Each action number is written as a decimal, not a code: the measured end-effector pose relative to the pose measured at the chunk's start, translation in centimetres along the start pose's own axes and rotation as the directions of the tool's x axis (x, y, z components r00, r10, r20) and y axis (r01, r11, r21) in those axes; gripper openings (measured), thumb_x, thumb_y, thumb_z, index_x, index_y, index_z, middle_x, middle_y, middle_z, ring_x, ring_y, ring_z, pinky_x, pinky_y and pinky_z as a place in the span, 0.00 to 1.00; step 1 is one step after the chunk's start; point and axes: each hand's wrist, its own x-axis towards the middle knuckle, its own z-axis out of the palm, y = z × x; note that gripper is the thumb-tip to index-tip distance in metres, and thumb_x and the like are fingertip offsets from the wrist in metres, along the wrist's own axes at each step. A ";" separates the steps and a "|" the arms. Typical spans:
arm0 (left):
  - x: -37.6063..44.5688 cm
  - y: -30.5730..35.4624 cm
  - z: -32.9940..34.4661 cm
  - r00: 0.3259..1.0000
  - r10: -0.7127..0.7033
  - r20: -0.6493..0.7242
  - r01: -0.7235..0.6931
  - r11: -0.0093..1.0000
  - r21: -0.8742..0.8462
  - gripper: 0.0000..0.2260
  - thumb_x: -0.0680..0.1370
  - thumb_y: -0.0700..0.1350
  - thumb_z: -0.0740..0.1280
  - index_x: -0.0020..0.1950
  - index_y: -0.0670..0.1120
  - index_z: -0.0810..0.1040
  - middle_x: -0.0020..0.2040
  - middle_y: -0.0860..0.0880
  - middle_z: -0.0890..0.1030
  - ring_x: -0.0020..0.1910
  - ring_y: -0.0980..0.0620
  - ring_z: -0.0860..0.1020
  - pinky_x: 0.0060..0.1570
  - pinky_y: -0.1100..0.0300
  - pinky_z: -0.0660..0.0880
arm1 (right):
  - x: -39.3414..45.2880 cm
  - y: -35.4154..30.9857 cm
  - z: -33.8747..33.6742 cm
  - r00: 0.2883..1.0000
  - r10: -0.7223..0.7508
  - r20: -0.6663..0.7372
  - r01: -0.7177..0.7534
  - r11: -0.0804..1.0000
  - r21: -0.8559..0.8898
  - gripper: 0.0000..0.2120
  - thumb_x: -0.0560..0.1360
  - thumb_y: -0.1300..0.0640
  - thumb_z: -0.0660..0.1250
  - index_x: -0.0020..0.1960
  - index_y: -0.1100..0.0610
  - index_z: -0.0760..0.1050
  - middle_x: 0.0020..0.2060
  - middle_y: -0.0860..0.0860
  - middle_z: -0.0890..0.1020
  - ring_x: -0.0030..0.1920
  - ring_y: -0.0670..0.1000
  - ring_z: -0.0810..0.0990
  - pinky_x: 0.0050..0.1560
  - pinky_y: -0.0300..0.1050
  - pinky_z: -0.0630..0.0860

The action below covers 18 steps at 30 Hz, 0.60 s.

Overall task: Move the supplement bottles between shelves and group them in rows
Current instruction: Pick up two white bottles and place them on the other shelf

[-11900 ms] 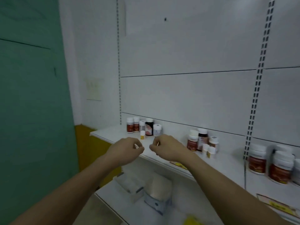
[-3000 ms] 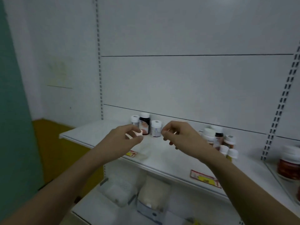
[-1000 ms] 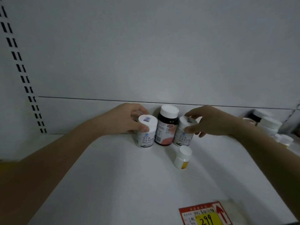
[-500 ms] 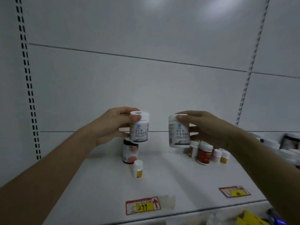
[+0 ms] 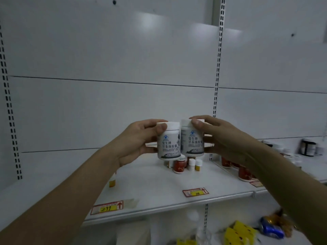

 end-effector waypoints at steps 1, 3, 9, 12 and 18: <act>0.3 -0.3 1.0 1.000 -0.007 -0.001 0.007 1.000 -0.011 0.24 0.65 0.53 0.74 0.59 0.45 0.81 0.54 0.43 0.84 0.54 0.46 0.82 0.49 0.48 0.81 | -0.4 0.3 -0.7 1.000 0.016 0.009 -0.016 1.000 0.016 0.21 0.65 0.42 0.71 0.57 0.45 0.81 0.51 0.50 0.85 0.51 0.53 0.85 0.44 0.48 0.83; 1.0 -0.9 2.5 1.000 -0.022 -0.007 0.022 0.999 -0.035 0.24 0.64 0.53 0.74 0.58 0.46 0.81 0.54 0.45 0.84 0.55 0.46 0.82 0.51 0.48 0.81 | -0.9 1.2 -2.1 0.999 0.046 0.027 -0.047 0.997 0.054 0.20 0.67 0.43 0.70 0.58 0.44 0.80 0.52 0.51 0.84 0.50 0.54 0.85 0.42 0.51 0.83; 4.9 -3.3 5.1 0.992 -0.100 0.078 0.109 0.986 -0.129 0.23 0.67 0.50 0.74 0.62 0.51 0.80 0.60 0.47 0.82 0.61 0.46 0.79 0.51 0.38 0.79 | -0.1 4.0 -6.0 0.999 0.045 -0.011 -0.044 0.997 0.070 0.18 0.66 0.41 0.71 0.55 0.39 0.80 0.51 0.46 0.83 0.49 0.53 0.84 0.38 0.48 0.82; 7.3 -5.4 5.8 0.981 -0.133 0.143 0.158 0.971 -0.182 0.21 0.69 0.51 0.73 0.63 0.52 0.80 0.62 0.46 0.80 0.62 0.43 0.78 0.47 0.39 0.79 | 1.2 5.6 -7.7 0.998 0.039 -0.055 -0.035 0.998 0.058 0.20 0.63 0.41 0.72 0.55 0.40 0.80 0.50 0.45 0.83 0.49 0.50 0.83 0.36 0.46 0.82; 11.3 -10.2 5.9 0.983 -0.108 0.149 0.152 0.934 -0.323 0.21 0.69 0.53 0.73 0.61 0.51 0.81 0.59 0.47 0.82 0.58 0.45 0.81 0.48 0.40 0.79 | 4.8 8.3 -10.2 0.997 0.061 -0.052 -0.060 0.998 0.022 0.19 0.63 0.41 0.73 0.53 0.42 0.80 0.44 0.45 0.86 0.44 0.45 0.86 0.34 0.43 0.81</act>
